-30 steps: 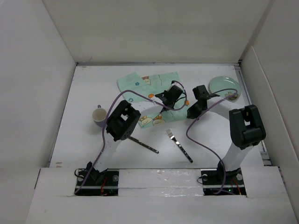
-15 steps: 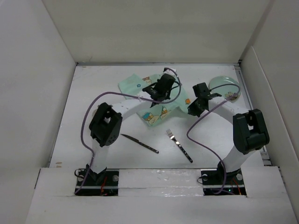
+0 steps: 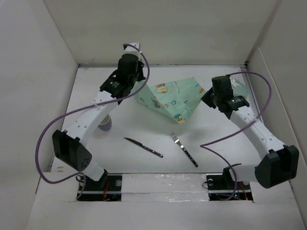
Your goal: Set the dinner table for one person
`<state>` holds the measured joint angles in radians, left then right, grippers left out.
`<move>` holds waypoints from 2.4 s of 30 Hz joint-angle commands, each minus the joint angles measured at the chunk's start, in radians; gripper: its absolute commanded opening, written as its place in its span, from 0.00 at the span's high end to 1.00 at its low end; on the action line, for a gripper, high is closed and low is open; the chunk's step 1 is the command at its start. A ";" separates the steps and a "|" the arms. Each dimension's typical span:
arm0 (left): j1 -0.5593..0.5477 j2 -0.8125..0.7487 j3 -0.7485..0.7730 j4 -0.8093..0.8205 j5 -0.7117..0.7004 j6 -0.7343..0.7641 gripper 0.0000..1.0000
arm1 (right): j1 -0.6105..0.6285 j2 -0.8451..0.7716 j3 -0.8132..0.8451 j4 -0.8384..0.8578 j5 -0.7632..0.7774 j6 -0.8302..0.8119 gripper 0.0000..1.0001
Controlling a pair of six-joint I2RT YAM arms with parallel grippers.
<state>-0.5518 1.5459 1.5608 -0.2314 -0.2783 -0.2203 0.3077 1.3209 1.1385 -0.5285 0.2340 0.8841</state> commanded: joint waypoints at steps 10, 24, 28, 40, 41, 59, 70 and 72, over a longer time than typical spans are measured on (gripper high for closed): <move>0.035 -0.352 0.093 -0.051 -0.145 -0.025 1.00 | 0.024 -0.279 0.379 -0.215 0.086 -0.131 1.00; 0.122 -0.157 0.002 0.124 -0.186 0.014 1.00 | -0.119 0.029 0.661 -0.107 -0.001 -0.235 1.00; 0.251 -0.011 0.135 0.069 -0.027 -0.054 1.00 | -0.137 0.205 0.800 -0.094 -0.025 -0.249 1.00; 0.426 0.123 0.434 -0.013 0.206 -0.186 1.00 | -0.200 0.460 1.239 -0.150 -0.165 -0.232 1.00; 0.438 0.108 0.400 -0.003 0.208 -0.188 1.00 | -0.200 0.437 1.125 -0.130 -0.179 -0.232 1.00; 0.438 -0.001 -0.498 0.133 0.272 -0.180 1.00 | -0.260 0.334 0.112 0.137 -0.358 -0.224 1.00; 0.395 -0.044 -0.604 0.069 0.269 -0.159 1.00 | -0.269 0.273 -0.101 0.156 -0.372 -0.223 1.00; 0.395 -0.085 -0.640 0.055 0.254 -0.153 1.00 | -0.279 0.239 -0.146 0.151 -0.372 -0.223 1.00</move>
<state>-0.1577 1.5513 0.9638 -0.1516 -0.0101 -0.3908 0.0441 1.6367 1.0298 -0.4129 -0.1284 0.6750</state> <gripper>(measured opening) 0.007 0.009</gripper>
